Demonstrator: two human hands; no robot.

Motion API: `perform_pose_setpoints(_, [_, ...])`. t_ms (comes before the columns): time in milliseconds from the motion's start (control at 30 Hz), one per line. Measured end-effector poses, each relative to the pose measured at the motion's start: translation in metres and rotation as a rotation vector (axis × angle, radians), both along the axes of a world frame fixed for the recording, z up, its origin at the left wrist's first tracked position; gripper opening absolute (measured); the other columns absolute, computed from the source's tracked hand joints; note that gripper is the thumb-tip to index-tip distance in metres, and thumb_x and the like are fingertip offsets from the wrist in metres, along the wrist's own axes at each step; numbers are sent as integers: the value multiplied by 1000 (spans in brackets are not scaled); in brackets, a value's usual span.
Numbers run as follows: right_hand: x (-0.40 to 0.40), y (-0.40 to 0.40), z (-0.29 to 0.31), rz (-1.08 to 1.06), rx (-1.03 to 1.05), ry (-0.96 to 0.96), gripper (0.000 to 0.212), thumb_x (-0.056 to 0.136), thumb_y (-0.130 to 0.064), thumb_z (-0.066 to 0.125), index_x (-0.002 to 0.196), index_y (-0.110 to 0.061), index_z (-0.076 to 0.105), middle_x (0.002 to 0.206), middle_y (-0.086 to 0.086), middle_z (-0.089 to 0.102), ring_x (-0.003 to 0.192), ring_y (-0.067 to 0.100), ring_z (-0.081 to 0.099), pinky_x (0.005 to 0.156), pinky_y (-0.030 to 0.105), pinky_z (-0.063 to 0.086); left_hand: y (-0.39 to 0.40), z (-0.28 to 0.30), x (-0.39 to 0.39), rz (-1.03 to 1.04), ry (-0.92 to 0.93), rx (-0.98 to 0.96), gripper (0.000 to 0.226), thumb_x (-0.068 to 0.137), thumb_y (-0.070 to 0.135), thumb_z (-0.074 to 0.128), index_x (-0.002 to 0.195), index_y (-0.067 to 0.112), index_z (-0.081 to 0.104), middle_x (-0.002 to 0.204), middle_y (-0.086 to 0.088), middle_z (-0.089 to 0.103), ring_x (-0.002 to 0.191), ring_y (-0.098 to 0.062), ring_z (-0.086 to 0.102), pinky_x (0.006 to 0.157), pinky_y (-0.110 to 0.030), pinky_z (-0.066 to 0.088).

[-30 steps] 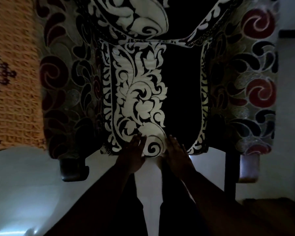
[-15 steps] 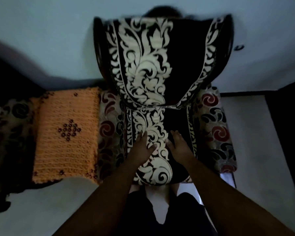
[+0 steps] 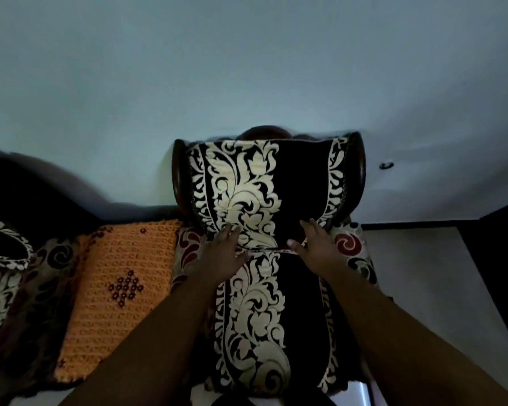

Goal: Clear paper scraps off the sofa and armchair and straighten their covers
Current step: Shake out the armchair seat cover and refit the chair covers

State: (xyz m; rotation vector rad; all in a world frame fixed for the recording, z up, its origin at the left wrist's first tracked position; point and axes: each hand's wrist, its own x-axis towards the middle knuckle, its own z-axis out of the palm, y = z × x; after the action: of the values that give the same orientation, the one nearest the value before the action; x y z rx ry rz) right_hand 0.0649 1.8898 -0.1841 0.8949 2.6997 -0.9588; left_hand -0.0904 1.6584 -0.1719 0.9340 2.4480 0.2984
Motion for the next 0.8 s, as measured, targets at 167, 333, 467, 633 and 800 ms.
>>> perform_pose_setpoints(167, [-42, 60, -1, 74, 166, -4, 80, 92, -65, 53, 156, -27, 25, 164, 6, 22, 150, 29, 22, 114, 54, 35, 37, -5, -27, -80, 157, -132, 85, 96, 67, 42, 161, 29, 2, 169, 0, -6, 155, -25, 3, 121, -55, 14])
perform_pose_setpoints(333, [-96, 113, 13, 136, 349, -27, 70, 93, -51, 60, 152, -28, 31, 163, 7, 24, 152, 30, 16, 116, 59, 27, 65, -3, -51, -65, 203, -136, 84, 97, 64, 44, 160, 29, 2, 169, -1, -7, 156, -24, 3, 121, -55, 12])
perform_pose_setpoints(467, [-150, 141, 30, 177, 467, 16, 75, 92, -45, 63, 154, -24, 28, 163, 9, 24, 152, 31, 16, 117, 59, 26, 77, -1, -77, -83, 232, -185, 83, 97, 60, 47, 161, 29, 2, 169, -1, -8, 156, -23, 0, 122, -55, 8])
perform_pose_setpoints(633, [-201, 157, 34, 184, 594, -10, 83, 85, -43, 72, 152, -15, 34, 151, 13, 41, 141, 36, 36, 110, 57, 33, 92, -3, -105, -75, 235, -197, 85, 97, 61, 46, 161, 28, 1, 169, -1, -10, 156, -22, -2, 122, -54, 8])
perform_pose_setpoints(800, [-214, 160, 20, 234, 767, 24, 34, 87, -21, 62, 119, -12, 63, 117, 18, 63, 112, 40, 55, 99, 56, 40, 97, -4, -115, -89, 234, -175, 85, 97, 61, 46, 160, 30, -2, 169, 1, -11, 156, -19, -4, 123, -55, 8])
